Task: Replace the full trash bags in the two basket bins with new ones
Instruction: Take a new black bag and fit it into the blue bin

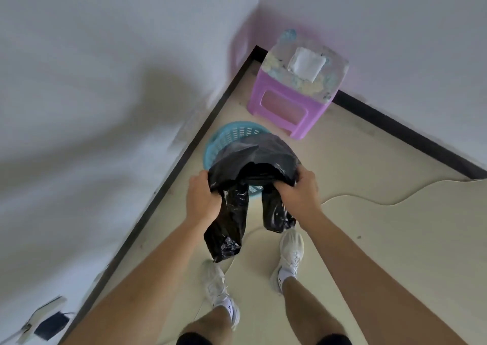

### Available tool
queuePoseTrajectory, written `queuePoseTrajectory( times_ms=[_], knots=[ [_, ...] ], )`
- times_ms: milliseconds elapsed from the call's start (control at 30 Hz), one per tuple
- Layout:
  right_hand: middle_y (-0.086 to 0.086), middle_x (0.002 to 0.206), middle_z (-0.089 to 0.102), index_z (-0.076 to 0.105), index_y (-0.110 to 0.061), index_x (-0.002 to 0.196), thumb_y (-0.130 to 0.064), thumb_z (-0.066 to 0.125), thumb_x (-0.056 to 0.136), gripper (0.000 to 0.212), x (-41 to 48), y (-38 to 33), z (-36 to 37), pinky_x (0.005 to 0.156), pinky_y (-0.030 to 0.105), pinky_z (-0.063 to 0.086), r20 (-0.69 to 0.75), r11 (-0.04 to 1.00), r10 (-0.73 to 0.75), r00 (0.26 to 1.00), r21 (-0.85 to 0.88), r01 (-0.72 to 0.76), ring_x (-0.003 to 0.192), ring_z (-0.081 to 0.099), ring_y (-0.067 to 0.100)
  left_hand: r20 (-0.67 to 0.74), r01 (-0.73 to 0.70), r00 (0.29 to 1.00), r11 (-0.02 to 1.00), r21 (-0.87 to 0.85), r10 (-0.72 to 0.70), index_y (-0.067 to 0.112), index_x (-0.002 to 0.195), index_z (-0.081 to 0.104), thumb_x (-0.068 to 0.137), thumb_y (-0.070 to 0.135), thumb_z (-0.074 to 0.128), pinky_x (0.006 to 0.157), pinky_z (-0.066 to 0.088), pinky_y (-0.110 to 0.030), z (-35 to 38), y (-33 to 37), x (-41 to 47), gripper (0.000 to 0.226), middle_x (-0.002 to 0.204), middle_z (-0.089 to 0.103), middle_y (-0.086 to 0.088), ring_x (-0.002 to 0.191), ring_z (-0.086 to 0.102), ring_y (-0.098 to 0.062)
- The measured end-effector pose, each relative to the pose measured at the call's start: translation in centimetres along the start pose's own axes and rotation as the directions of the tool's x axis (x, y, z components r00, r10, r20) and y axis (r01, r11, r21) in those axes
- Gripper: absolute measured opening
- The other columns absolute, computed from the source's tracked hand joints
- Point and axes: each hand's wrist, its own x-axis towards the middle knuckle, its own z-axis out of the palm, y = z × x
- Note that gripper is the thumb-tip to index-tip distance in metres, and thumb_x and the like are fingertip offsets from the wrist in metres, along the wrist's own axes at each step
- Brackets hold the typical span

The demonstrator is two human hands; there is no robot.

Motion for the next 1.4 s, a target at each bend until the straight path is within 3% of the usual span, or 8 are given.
queuePoseTrajectory(
  times_ms=[333,533,700,833,933,1067,1233,1400],
  knots=[
    [0.015,0.15,0.028,0.044,-0.01,0.141,0.005,0.05,0.08,0.063,15.5,11.1,9.6,0.107,0.046,0.04,0.404,0.792,-0.167,0.9,-0.489,0.366,0.132,0.038,0.04,0.045,-0.087,0.996,0.983,0.163,0.081,0.015,0.115,0.055,0.081,-0.001,0.043,0.074,0.052,-0.044,11.2,-6.6,10.9,0.039,0.107,0.062,-0.013,0.091,0.059,-0.033],
    [0.019,0.121,0.044,0.052,-0.004,0.099,-0.003,0.045,0.089,0.012,23.9,13.7,15.8,0.098,0.04,0.042,0.586,0.641,-0.001,0.81,-0.621,0.45,0.117,0.042,0.036,0.146,-0.227,0.972,0.909,0.349,0.187,0.008,0.125,0.046,0.086,0.001,0.045,0.07,0.045,-0.041,15.0,-8.1,19.2,0.04,0.105,0.061,-0.016,0.092,0.058,-0.035],
    [0.017,0.137,0.046,0.046,-0.003,0.134,-0.013,0.045,0.096,0.039,27.3,15.3,19.2,0.099,0.037,0.042,0.612,0.539,0.126,0.781,-0.703,0.464,0.121,0.044,0.033,0.311,-0.283,0.937,0.867,0.41,0.159,0.007,0.101,0.039,0.088,-0.003,0.044,0.069,0.045,-0.039,17.5,-9.5,23.2,0.017,0.093,0.052,-0.016,0.08,0.05,-0.028],
    [0.006,0.141,0.051,0.046,-0.011,0.141,-0.04,0.075,0.082,0.071,26.6,15.3,18.1,0.101,0.039,0.045,0.579,0.487,0.206,0.789,-0.76,0.431,0.125,0.051,0.03,0.288,-0.344,0.93,0.824,0.451,0.23,0.005,0.105,0.038,0.089,-0.003,0.047,0.052,0.034,-0.031,17.6,-9.6,23.1,0.02,0.079,0.046,-0.008,0.066,0.045,-0.02],
    [-0.001,0.133,0.057,0.051,-0.014,0.136,-0.062,0.08,0.069,0.087,24.4,13.9,14.8,0.101,0.036,0.045,0.551,0.682,0.054,0.833,-0.629,0.372,0.121,0.055,0.025,0.078,-0.398,0.908,0.792,0.462,0.411,0.008,0.104,0.042,0.087,0.003,0.055,0.056,0.037,-0.036,14.4,-9.0,21.2,0.022,0.084,0.054,-0.012,0.069,0.051,-0.027],
    [-0.004,0.097,0.067,0.062,-0.027,0.099,-0.065,0.062,0.085,0.041,23.2,12.2,10.8,0.084,0.033,0.047,0.361,0.818,-0.284,0.888,-0.393,0.421,0.094,0.062,0.02,-0.112,-0.427,0.81,0.71,0.56,0.576,0.013,0.093,0.059,0.089,0.031,0.065,0.066,0.046,-0.038,10.0,-8.3,20.6,0.02,0.085,0.064,-0.008,0.078,0.06,-0.03],
    [0.009,0.102,0.068,0.064,-0.02,0.099,-0.029,0.051,0.095,0.016,24.7,13.1,8.0,0.071,0.035,0.045,-0.014,0.549,-0.514,0.858,-0.774,0.316,0.091,0.062,0.033,-0.13,-0.363,0.814,0.671,0.646,0.566,0.009,0.084,0.057,0.088,0.054,0.061,0.059,0.036,-0.033,6.8,-9.7,22.1,0.045,0.066,0.046,0.0,0.067,0.048,-0.025],
    [0.003,0.114,0.061,0.055,-0.027,0.119,-0.02,0.056,0.096,0.024,24.4,14.9,7.0,0.068,0.031,0.04,0.037,0.338,-0.549,0.835,-0.904,0.262,0.093,0.065,0.031,0.017,-0.465,0.843,0.712,0.527,0.537,0.015,0.081,0.048,0.078,0.044,0.076,0.051,0.024,-0.029,7.0,-10.4,21.2,0.041,0.067,0.042,0.008,0.072,0.047,-0.019]
  ],
)
